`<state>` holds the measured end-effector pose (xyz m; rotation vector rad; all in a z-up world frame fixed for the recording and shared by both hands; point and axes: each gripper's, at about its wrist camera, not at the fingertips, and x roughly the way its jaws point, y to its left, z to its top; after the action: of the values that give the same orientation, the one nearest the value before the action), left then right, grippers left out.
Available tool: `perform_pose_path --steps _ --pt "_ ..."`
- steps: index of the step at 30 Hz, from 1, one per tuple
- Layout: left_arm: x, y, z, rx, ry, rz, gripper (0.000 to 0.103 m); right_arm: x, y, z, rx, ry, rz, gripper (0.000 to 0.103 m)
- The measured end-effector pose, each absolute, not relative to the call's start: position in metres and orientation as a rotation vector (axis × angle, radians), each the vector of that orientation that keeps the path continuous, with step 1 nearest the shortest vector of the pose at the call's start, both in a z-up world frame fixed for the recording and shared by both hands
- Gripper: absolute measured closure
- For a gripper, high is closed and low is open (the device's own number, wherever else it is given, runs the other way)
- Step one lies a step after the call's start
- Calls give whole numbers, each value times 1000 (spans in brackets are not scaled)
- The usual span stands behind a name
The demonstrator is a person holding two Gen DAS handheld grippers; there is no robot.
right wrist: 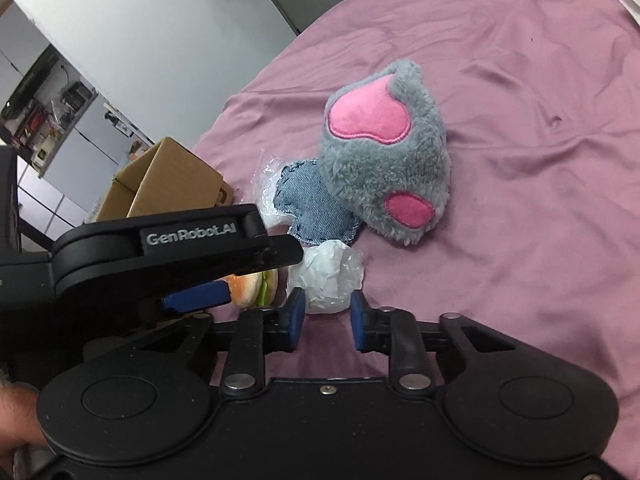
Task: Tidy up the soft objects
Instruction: 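Grasp the burger plush with the left tool while the right tool grasps the white tissue ball, then carry the burger plush with the left tool while the right tool carries the tissue ball to the box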
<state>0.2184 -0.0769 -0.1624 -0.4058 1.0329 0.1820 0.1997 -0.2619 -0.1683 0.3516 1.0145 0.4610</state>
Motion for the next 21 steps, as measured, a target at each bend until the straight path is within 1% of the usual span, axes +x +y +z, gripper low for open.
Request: perform_pose_path --steps 5,7,8,9,11,13,15,17,21 --pt "221 -73 -165 -430 1040 186 32 200 -265 -165 343 1033 443 85" --pt "222 -71 -165 -441 1041 188 34 200 -266 -164 344 1035 442 86" --pt "222 -70 -165 -444 1039 193 39 200 -267 -163 342 1035 441 86" --pt "221 -69 -165 -451 1039 196 49 200 -267 -163 341 1036 440 86" --pt "220 -64 -165 -466 1045 202 64 199 -267 -163 342 1034 440 86" --pt "219 -58 -164 -491 1042 187 67 199 -267 -162 337 1033 442 86" --pt "218 -57 -160 -489 1032 178 74 199 -267 -162 335 1034 442 86" --pt "216 -58 -155 -485 1028 167 79 199 -268 -161 335 1033 444 86" --pt "211 -55 -149 -498 1023 154 84 197 -268 -157 337 1028 444 86"
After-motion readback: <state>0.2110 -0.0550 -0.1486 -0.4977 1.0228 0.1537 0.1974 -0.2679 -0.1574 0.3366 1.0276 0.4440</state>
